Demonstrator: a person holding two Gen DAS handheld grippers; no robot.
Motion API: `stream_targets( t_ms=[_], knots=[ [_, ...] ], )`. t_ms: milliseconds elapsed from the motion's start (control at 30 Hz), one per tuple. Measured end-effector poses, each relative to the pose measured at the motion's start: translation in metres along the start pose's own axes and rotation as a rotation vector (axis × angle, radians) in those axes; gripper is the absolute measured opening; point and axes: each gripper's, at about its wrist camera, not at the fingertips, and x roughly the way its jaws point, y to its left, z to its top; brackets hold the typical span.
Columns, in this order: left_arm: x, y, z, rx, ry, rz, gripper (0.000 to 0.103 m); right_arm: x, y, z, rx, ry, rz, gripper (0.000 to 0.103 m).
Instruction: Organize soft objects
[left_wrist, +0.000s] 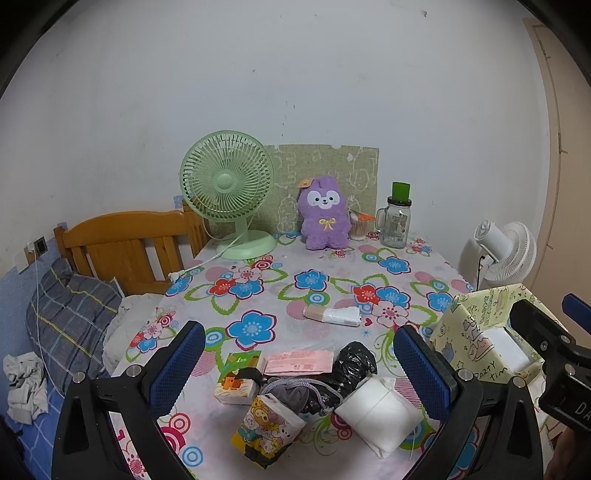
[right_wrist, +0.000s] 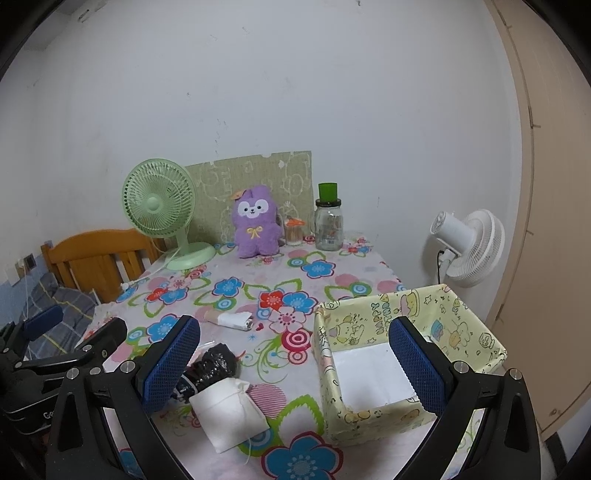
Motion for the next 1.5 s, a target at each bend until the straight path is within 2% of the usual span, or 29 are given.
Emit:
stream_targets(
  t_ms=[367, 733, 1133, 1500],
  knots=[
    [0.017, 0.008, -0.007, 0.007, 0.030, -0.008, 0.103, 0.021, 0.012, -0.005, -0.004, 0.036, 0.004, 0.103],
    [0.045, 0.025, -0.020, 0.022, 0.093, 0.008, 0.103, 0.052, 0.037, -0.018, -0.049, 0.092, 0.029, 0.103],
    [0.078, 0.040, -0.040, 0.063, 0.196, 0.022, 0.102, 0.082, 0.055, -0.033, -0.080, 0.168, 0.068, 0.103],
    [0.095, 0.053, -0.060, 0.049, 0.280, 0.022, 0.099, 0.099, 0.066, -0.048, -0.102, 0.224, 0.094, 0.103]
  ],
)
